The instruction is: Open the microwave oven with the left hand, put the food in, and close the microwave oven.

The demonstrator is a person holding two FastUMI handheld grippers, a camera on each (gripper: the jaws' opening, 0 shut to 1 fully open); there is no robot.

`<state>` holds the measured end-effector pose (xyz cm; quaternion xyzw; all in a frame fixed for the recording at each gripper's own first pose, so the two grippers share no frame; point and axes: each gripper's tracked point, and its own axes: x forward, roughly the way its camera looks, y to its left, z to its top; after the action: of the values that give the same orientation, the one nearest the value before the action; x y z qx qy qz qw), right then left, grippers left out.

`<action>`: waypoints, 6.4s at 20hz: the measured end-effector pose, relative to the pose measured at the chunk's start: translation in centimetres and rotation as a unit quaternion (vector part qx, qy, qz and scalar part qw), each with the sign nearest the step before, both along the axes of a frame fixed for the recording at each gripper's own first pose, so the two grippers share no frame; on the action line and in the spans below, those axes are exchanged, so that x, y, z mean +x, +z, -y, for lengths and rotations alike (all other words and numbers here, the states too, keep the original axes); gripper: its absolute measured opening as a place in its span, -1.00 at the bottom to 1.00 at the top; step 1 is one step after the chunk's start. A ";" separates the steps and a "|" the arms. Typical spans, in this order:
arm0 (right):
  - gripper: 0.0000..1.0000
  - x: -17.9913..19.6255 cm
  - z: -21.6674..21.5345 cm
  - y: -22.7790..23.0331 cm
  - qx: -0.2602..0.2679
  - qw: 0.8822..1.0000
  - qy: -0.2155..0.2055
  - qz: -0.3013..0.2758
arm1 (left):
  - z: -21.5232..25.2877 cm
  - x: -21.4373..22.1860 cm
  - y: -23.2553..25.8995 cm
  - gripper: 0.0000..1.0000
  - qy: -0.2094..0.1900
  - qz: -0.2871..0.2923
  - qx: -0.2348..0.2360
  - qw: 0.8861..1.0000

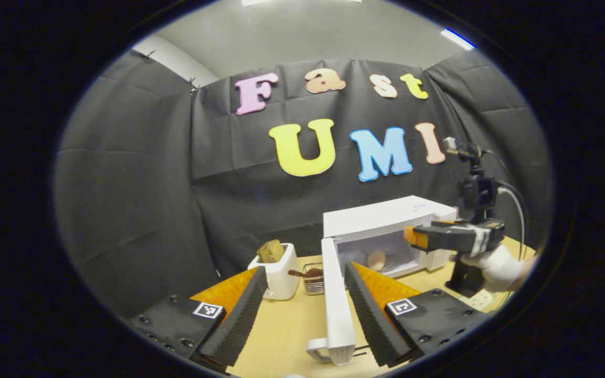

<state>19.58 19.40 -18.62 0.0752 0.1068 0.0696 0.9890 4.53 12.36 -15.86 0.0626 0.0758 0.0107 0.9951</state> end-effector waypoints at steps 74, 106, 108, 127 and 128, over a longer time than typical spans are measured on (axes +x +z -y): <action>0.96 -18.1 25.4 6.9 -0.102 0.981 -0.146 -0.078 | 21.9 3.3 -14.7 0.89 -0.199 -0.076 0.023 0.977; 0.96 -13.0 32.8 4.3 -0.113 0.974 -0.152 -0.122 | 34.6 19.6 -16.4 1.00 -0.174 -0.082 -0.028 0.981; 0.96 -12.9 33.3 4.0 -0.113 0.974 -0.152 -0.128 | 34.7 20.6 -16.8 1.00 -0.162 -0.082 -0.031 0.983; 0.96 -11.1 34.0 3.1 -0.120 0.976 -0.116 -0.141 | 35.5 21.5 -17.3 1.00 -0.122 -0.077 -0.073 0.987; 0.96 -11.2 33.7 3.1 -0.117 0.977 -0.111 -0.141 | 35.5 21.7 -17.3 1.00 -0.114 -0.076 -0.074 0.988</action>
<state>8.41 -14.32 -15.57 -0.0206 0.2431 -0.0648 0.9676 26.28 -23.14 -33.16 -0.0019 0.1443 -0.1130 0.9831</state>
